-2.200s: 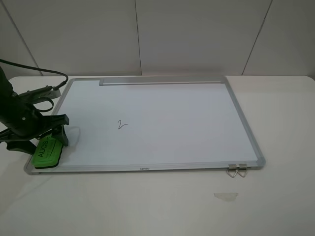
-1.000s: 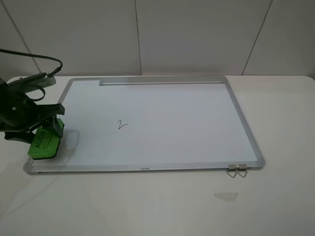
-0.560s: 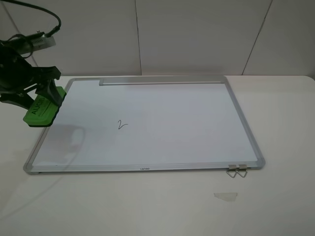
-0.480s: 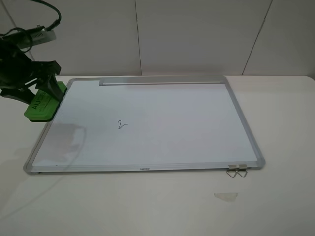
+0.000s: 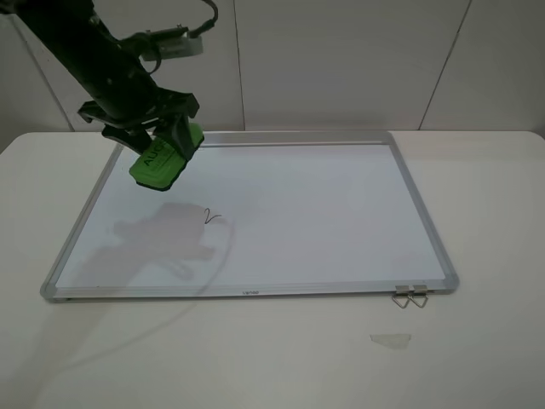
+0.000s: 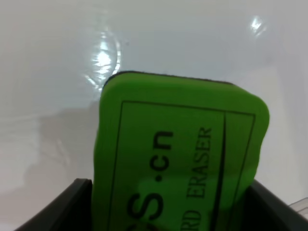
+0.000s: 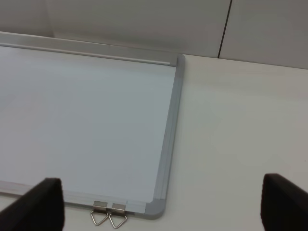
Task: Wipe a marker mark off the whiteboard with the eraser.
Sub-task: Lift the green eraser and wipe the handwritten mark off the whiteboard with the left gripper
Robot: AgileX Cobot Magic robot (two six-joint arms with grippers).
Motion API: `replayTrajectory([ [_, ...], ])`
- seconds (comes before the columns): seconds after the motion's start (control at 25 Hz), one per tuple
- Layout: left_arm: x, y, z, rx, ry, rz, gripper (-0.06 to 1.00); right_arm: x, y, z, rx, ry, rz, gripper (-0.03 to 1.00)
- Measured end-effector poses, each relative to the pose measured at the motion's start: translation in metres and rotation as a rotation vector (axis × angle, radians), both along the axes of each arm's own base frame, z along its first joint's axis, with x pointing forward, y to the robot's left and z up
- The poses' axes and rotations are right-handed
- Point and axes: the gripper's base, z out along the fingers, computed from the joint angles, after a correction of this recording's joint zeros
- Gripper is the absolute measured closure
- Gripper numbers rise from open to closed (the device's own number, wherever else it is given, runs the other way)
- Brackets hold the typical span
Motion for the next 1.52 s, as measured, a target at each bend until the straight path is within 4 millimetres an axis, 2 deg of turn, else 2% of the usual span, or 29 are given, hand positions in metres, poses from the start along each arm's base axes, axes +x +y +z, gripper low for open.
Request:
replayTrajectory([
  [0.2,0.008,-0.049,-0.029,0.081,0.045,-0.082,0.34,0.0,0.0,0.0,0.0,0.0,0.0,0.15],
  [0.4,0.006,-0.075,-0.062,0.153,0.108,-0.144,0.34,0.0,0.0,0.0,0.0,0.0,0.0,0.15],
  [0.68,0.011,-0.073,-0.1,0.25,0.136,-0.171,0.34,0.0,0.0,0.0,0.0,0.0,0.0,0.15],
  [1.0,0.019,-0.076,-0.108,0.23,0.066,-0.169,0.34,0.0,0.0,0.0,0.0,0.0,0.0,0.15],
  [1.16,0.019,-0.076,-0.122,0.246,0.096,-0.173,0.34,0.0,0.0,0.0,0.0,0.0,0.0,0.15],
  [1.52,0.02,-0.074,-0.127,0.275,0.093,-0.185,0.34,0.0,0.0,0.0,0.0,0.0,0.0,0.15],
])
